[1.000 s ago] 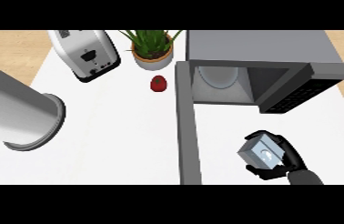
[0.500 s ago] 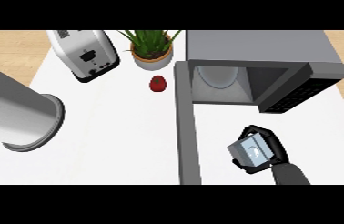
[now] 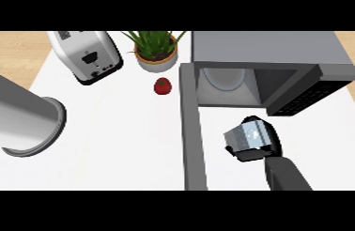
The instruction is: Pick up the milk, place it into the microwave and close the microwave
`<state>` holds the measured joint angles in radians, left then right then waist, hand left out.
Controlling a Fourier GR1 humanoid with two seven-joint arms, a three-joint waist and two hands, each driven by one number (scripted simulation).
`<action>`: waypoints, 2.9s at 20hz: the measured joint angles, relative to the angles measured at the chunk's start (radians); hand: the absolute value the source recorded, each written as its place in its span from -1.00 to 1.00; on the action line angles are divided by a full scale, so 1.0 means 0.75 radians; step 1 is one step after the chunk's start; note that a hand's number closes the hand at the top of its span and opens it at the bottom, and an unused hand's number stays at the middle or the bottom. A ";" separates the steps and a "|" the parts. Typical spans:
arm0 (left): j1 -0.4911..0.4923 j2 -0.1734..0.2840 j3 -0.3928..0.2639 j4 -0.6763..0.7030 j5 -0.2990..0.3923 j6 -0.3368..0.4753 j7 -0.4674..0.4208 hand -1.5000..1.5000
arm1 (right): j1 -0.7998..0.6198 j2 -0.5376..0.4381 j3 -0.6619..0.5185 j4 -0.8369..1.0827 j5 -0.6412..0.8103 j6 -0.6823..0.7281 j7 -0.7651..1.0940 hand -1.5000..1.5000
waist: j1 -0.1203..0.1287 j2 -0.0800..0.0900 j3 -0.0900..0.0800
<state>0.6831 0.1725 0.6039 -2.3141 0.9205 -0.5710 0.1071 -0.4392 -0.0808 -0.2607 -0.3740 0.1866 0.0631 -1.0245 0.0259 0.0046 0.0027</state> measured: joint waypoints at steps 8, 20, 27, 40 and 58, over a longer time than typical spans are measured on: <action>0.000 -0.017 0.034 0.008 0.048 -0.040 0.037 -1.00 | -0.170 -0.012 -0.021 0.026 0.000 -0.094 0.046 1.00 | -0.002 -0.002 -0.001; -0.106 -0.026 0.035 0.012 0.041 -0.032 0.094 -1.00 | -0.524 -0.133 -0.070 0.203 0.003 -0.165 0.235 1.00 | 0.030 0.018 0.001; -0.164 0.007 0.030 0.023 0.046 -0.043 0.109 -1.00 | -0.658 -0.193 -0.064 0.286 0.041 -0.230 0.331 1.00 | 0.067 0.044 0.007; -0.262 0.059 0.012 0.051 0.062 -0.030 0.123 -1.00 | -0.738 -0.296 -0.064 0.336 0.090 -0.487 0.368 1.00 | 0.135 0.065 0.004; -0.363 0.116 -0.005 0.114 0.038 -0.025 0.137 -1.00 | -0.745 -0.331 -0.130 0.396 0.014 -0.591 0.343 1.00 | 0.179 0.069 -0.011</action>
<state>0.4107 0.2593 0.6000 -2.2289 0.9488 -0.5894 0.2101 -0.9983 -0.3292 -0.3584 -0.0768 0.1972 -0.3800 -0.7673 0.1600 0.0566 -0.0058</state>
